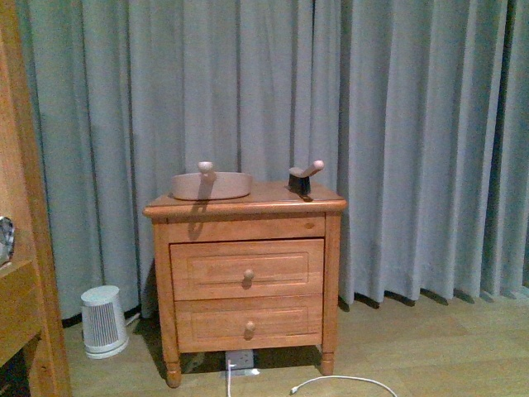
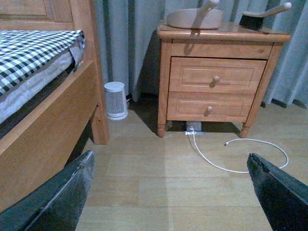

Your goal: Clean up trash

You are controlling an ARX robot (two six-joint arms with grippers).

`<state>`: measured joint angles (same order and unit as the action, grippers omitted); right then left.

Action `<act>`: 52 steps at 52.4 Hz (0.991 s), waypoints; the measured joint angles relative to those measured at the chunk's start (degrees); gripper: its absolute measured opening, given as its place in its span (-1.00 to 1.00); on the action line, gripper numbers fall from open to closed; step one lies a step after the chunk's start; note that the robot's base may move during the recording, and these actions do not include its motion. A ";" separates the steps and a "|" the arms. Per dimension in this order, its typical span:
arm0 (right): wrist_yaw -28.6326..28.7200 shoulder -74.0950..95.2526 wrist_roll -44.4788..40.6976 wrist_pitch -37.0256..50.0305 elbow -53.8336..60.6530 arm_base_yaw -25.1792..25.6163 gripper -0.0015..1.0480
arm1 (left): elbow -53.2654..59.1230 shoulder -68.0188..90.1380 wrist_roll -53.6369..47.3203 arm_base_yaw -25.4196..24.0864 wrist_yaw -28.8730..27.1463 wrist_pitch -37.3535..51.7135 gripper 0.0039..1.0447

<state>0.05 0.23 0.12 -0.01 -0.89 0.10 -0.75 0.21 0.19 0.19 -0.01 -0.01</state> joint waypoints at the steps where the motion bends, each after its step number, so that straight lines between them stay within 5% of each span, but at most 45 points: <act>1: 0.00 0.00 0.00 0.00 0.00 0.00 0.86 | 0.00 0.00 0.00 0.00 0.00 0.00 0.86; 52: 0.00 0.00 0.00 0.00 0.00 0.00 0.86 | 0.00 0.00 0.00 0.00 0.00 0.00 0.86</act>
<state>0.05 0.23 0.12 -0.01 -0.89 0.10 -0.75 0.21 0.19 0.19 -0.01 -0.01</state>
